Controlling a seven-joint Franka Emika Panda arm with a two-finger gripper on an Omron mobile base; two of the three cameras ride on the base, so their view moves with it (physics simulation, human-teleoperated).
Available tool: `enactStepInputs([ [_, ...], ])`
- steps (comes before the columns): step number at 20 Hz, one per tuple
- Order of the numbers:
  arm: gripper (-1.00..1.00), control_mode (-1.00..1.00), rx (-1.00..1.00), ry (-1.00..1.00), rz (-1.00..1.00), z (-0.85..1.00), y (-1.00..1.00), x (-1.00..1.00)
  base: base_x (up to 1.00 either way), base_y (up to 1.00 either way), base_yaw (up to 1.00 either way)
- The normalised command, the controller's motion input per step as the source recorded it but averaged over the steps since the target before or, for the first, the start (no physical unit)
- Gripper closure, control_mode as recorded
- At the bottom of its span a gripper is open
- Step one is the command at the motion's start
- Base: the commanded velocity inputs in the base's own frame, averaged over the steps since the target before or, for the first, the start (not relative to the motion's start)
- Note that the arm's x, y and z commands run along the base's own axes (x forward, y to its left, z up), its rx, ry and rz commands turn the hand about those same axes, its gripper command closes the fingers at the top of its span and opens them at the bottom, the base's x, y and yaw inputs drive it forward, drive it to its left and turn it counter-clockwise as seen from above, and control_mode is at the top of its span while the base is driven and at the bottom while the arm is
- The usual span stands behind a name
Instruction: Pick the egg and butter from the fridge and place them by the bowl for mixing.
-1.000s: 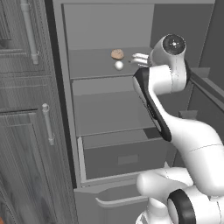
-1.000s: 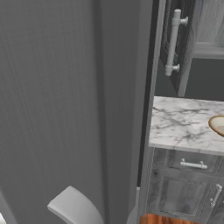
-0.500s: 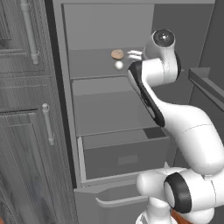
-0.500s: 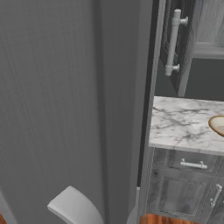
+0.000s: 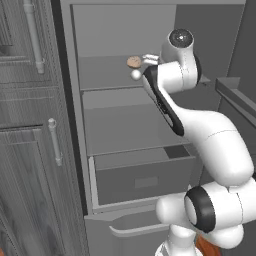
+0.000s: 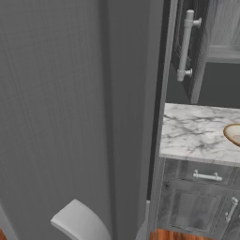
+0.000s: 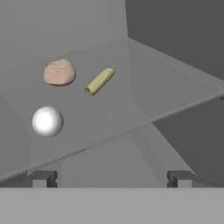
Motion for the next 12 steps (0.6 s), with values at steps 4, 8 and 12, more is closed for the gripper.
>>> enactStepInputs([
  [4, -1.0, -1.0, 0.01, 0.06, 0.0, 0.0, -0.14, 0.38, 0.0, 0.0, 0.0],
  [8, -1.0, -1.0, 0.01, 0.07, 0.0, 0.0, -0.19, 0.41, 0.0, 0.0, 0.0],
  [12, -1.0, -1.0, 0.0, 0.06, 0.0, 0.0, -0.21, 0.41, 0.0, 0.0, 0.0],
])
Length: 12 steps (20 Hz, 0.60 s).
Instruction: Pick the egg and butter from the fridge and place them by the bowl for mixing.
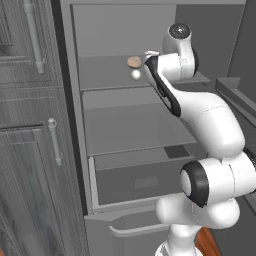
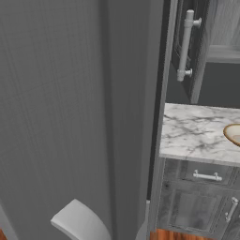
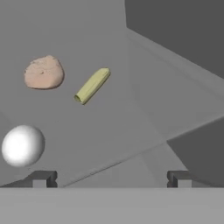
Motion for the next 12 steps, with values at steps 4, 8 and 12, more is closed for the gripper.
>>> enactStepInputs([
  [4, -1.0, -1.0, 0.0, 0.05, 0.0, 0.0, -0.17, 0.39, 0.0, 0.0, 0.0],
  [8, -1.0, -1.0, 0.0, 0.04, 0.0, 0.0, -0.13, 0.4, 0.0, 0.0, 0.0],
  [12, -1.0, -1.0, 0.0, 0.01, 0.0, -0.03, -0.09, 0.38, 0.0, 0.0, 0.0],
])
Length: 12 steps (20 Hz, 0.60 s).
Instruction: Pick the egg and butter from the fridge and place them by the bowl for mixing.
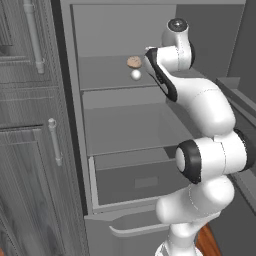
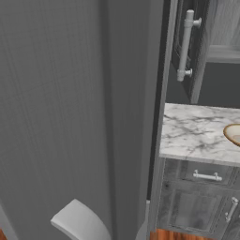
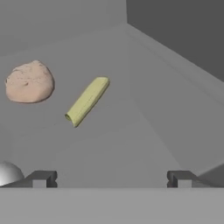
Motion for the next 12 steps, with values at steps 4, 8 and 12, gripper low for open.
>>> enactStepInputs([
  [4, -1.0, -1.0, 0.0, 0.0, 0.0, -0.11, -0.04, 0.28, 0.0, 0.0, 0.0],
  [8, -1.0, -1.0, 0.0, 0.0, 0.0, -0.12, -0.05, 0.25, 0.0, 0.0, 0.0],
  [12, -1.0, -1.0, 0.0, 0.0, 0.0, -0.18, -0.03, 0.18, 0.0, 0.0, 0.0],
])
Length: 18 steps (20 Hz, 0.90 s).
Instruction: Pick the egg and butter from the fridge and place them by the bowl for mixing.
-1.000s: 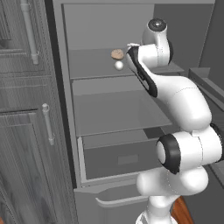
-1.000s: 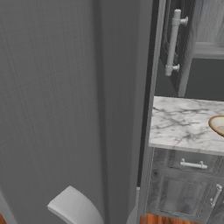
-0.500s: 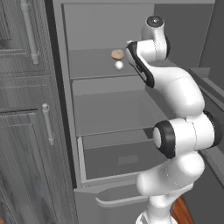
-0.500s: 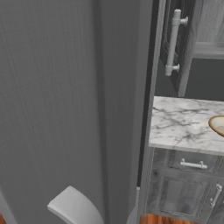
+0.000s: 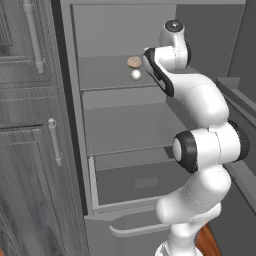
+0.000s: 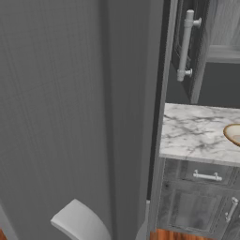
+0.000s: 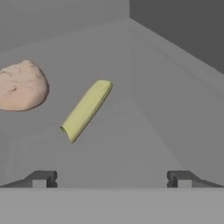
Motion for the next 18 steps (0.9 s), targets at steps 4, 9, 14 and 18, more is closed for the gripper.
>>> enactStepInputs([
  [4, -1.0, -1.0, 0.0, 0.0, 0.0, -0.24, -0.03, 0.19, 0.0, 0.0, 0.0],
  [9, -1.0, -1.0, 0.0, 0.0, 0.0, -0.11, -0.04, 0.32, 0.0, 0.0, 0.0],
  [14, -1.0, -1.0, 0.0, 0.0, 0.0, 0.0, -0.06, 0.4, 0.0, 0.0, 0.0],
  [18, -1.0, -1.0, 0.0, 0.01, 0.0, 0.0, -0.03, 0.46, 0.0, 0.0, 0.0],
])
